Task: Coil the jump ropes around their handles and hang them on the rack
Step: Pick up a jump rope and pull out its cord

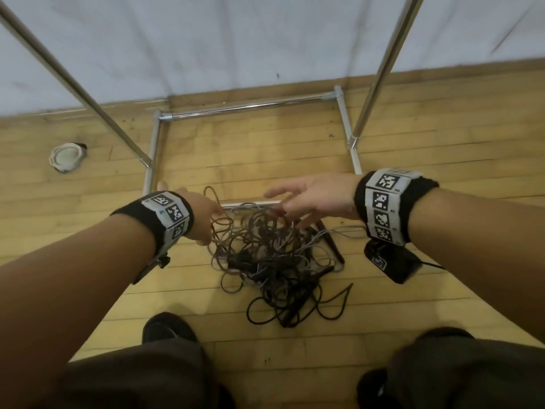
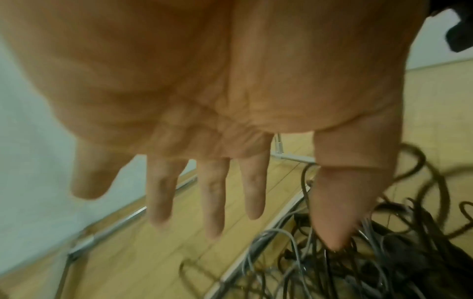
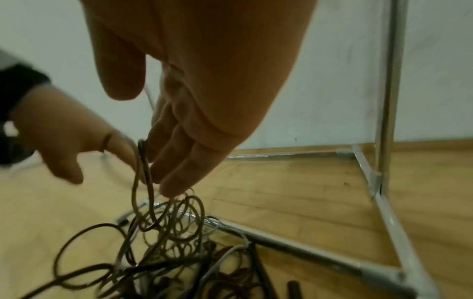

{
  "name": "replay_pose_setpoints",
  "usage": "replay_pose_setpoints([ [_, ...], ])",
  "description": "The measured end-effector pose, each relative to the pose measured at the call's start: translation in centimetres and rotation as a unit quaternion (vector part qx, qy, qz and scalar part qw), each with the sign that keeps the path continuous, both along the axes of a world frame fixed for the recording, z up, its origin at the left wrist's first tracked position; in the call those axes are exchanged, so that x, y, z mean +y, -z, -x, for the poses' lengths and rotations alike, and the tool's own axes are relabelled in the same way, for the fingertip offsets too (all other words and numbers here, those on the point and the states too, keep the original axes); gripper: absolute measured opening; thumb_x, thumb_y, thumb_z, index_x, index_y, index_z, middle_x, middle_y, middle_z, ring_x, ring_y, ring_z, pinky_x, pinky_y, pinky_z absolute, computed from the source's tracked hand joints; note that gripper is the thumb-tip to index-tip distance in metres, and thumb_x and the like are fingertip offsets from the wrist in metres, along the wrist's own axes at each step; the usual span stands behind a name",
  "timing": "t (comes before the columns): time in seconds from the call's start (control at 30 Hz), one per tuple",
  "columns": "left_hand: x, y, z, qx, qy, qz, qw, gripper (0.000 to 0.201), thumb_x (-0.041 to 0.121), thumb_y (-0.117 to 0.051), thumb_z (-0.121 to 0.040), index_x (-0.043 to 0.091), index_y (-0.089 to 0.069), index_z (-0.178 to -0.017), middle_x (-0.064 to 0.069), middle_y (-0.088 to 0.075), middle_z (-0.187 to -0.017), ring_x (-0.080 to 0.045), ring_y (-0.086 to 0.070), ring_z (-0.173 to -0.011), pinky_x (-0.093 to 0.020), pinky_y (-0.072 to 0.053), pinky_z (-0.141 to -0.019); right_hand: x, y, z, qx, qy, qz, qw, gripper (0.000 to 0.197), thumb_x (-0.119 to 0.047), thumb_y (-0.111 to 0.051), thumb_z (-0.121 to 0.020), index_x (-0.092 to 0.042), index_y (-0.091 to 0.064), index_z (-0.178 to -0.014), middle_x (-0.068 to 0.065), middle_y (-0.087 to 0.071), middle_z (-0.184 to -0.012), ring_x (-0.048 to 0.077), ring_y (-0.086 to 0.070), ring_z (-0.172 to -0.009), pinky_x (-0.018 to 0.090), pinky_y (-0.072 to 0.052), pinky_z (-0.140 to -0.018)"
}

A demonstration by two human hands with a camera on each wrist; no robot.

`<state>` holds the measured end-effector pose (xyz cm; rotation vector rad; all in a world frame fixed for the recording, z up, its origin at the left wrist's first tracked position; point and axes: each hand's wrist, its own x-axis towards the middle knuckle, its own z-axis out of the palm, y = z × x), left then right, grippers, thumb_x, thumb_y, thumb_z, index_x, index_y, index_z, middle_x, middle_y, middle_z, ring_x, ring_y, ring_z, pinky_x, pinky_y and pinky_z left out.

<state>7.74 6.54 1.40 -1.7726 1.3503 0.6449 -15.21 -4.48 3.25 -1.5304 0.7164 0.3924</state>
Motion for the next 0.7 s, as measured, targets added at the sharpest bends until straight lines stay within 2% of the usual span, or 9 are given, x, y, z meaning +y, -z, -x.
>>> replay_pose_setpoints([
  [0.1,-0.6,-0.6,2.2,0.064,-0.014,0.163,0.984,0.021,0.036,-0.057,-0.101,0.024,-0.065,-0.117,0.005,-0.064,-0.094,-0.015,-0.060,-0.081,-0.027,-0.041,-0.059,0.2,0.1,-0.3,0.074,-0.108,0.165,0.978,0.056,-0.018,-0.054,-0.102,-0.035,-0.040,-0.154,-0.010,-0.063,-0.140,0.017,-0.063,-0.120,0.036,-0.054,-0.101],
  [0.17,-0.5,-0.4,4.8,0.162,-0.012,0.204,0.966,0.012,0.035,-0.053,-0.101,0.029,-0.063,-0.101,0.007,-0.064,-0.085,-0.012,-0.060,-0.075,-0.026,-0.042,-0.058,-0.1,0.5,-0.4,0.114,-0.143,0.308,0.934,0.047,-0.027,-0.050,-0.104,-0.032,-0.047,-0.151,-0.007,-0.060,-0.142,0.013,-0.060,-0.113,0.026,-0.048,-0.087],
  [0.23,0.1,1.0,7.5,0.250,0.022,0.157,0.955,0.013,0.038,-0.053,-0.103,0.034,-0.065,-0.105,0.012,-0.065,-0.090,-0.008,-0.061,-0.079,-0.025,-0.046,-0.063,-0.2,1.2,-0.3,0.128,-0.157,0.340,0.918,0.040,-0.028,-0.048,-0.106,-0.025,-0.056,-0.145,-0.002,-0.062,-0.138,0.014,-0.058,-0.109,0.020,-0.043,-0.076],
  [0.3,1.0,3.6,9.7,0.287,0.060,0.092,0.952,0.021,0.038,-0.051,-0.106,0.031,-0.068,-0.115,0.009,-0.067,-0.105,-0.012,-0.063,-0.090,-0.030,-0.052,-0.076,0.0,2.2,-0.2,0.146,-0.183,0.314,0.920,0.037,-0.027,-0.047,-0.107,-0.022,-0.060,-0.140,-0.002,-0.064,-0.135,0.012,-0.056,-0.103,0.017,-0.040,-0.070],
  [0.37,1.7,6.8,11.0,0.276,0.109,0.016,0.955,0.028,0.036,-0.048,-0.108,0.028,-0.067,-0.127,0.001,-0.063,-0.126,-0.022,-0.063,-0.107,-0.040,-0.056,-0.092,0.1,3.4,0.1,0.174,-0.234,0.300,0.908,0.037,-0.029,-0.046,-0.107,-0.021,-0.061,-0.140,-0.003,-0.062,-0.138,0.014,-0.058,-0.112,0.022,-0.042,-0.081],
  [0.43,1.9,9.6,11.5,0.249,0.150,-0.029,0.956,0.035,0.035,-0.049,-0.109,0.028,-0.059,-0.142,-0.003,-0.052,-0.143,-0.030,-0.058,-0.122,-0.048,-0.054,-0.100,0.0,4.9,0.2,0.194,-0.287,0.296,0.890,0.038,-0.031,-0.045,-0.107,-0.020,-0.060,-0.141,-0.002,-0.061,-0.140,0.018,-0.058,-0.121,0.029,-0.046,-0.093],
  [0.5,1.6,11.7,11.4,0.224,0.149,-0.025,0.963,0.043,0.033,-0.054,-0.107,0.029,-0.048,-0.150,-0.007,-0.047,-0.147,-0.034,-0.056,-0.124,-0.048,-0.053,-0.098,0.0,6.2,0.4,0.208,-0.316,0.282,0.882,0.038,-0.030,-0.045,-0.108,-0.019,-0.059,-0.142,0.000,-0.060,-0.142,0.021,-0.057,-0.124,0.031,-0.046,-0.099],
  [0.6,1.2,14.2,11.2,0.199,0.123,0.012,0.972,0.058,0.044,-0.061,-0.102,0.026,-0.038,-0.152,-0.011,-0.047,-0.141,-0.037,-0.057,-0.120,-0.050,-0.047,-0.097,-0.4,7.7,0.3,0.208,-0.332,0.262,0.882,0.038,-0.027,-0.045,-0.108,-0.019,-0.059,-0.143,0.002,-0.058,-0.144,0.022,-0.056,-0.126,0.032,-0.046,-0.101],
  [0.7,1.5,16.0,11.5,0.165,0.171,0.047,0.970,0.068,0.042,-0.067,-0.097,0.022,-0.033,-0.152,-0.015,-0.047,-0.137,-0.040,-0.058,-0.114,-0.051,-0.046,-0.095,-1.1,8.8,-0.3,0.195,-0.341,0.255,0.884,0.037,-0.025,-0.046,-0.108,-0.017,-0.061,-0.140,0.002,-0.060,-0.141,0.022,-0.058,-0.124,0.034,-0.048,-0.102],
])
